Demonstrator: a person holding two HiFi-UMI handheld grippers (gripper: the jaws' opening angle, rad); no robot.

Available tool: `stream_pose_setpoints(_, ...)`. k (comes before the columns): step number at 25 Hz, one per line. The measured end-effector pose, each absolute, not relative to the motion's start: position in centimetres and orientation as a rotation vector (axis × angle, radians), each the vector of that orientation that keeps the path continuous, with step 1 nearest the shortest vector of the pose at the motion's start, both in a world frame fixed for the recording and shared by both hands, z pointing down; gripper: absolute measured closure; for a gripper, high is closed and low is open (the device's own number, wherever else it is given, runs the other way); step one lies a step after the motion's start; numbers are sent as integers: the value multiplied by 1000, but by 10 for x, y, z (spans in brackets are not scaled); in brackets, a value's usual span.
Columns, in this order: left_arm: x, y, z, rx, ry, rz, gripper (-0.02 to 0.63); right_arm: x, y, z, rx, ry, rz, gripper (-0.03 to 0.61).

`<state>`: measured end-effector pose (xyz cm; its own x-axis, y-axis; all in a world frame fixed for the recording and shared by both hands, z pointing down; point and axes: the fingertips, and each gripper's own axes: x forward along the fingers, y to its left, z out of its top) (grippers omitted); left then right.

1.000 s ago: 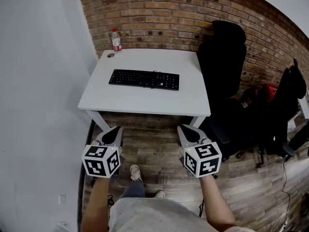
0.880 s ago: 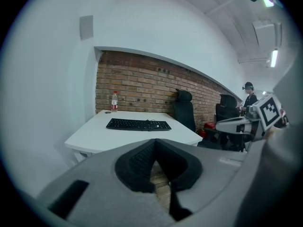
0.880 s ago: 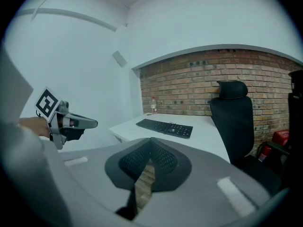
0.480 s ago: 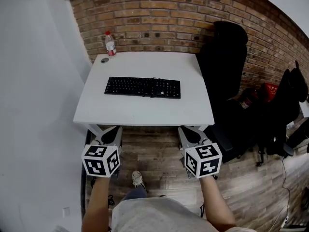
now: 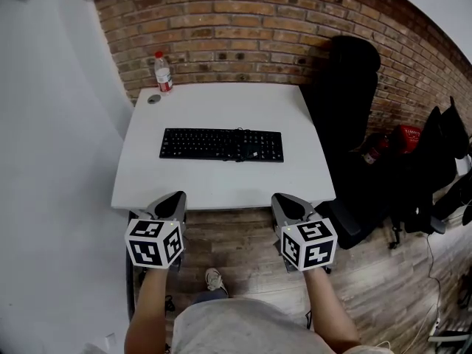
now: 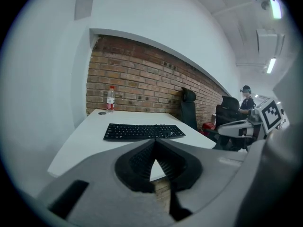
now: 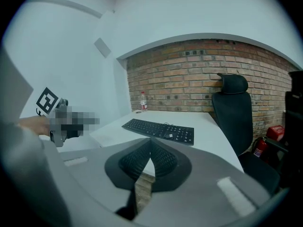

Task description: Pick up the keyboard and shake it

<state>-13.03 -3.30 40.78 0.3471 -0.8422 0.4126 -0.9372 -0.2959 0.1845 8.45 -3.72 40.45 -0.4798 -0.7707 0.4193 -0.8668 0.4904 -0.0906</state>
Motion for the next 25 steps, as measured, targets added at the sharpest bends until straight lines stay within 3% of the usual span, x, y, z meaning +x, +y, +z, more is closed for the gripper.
stream_pose_setpoints(25, -207, -109, 427, 2262, -1438, 342, 620, 21, -97, 415, 1493, -2316, 470, 568)
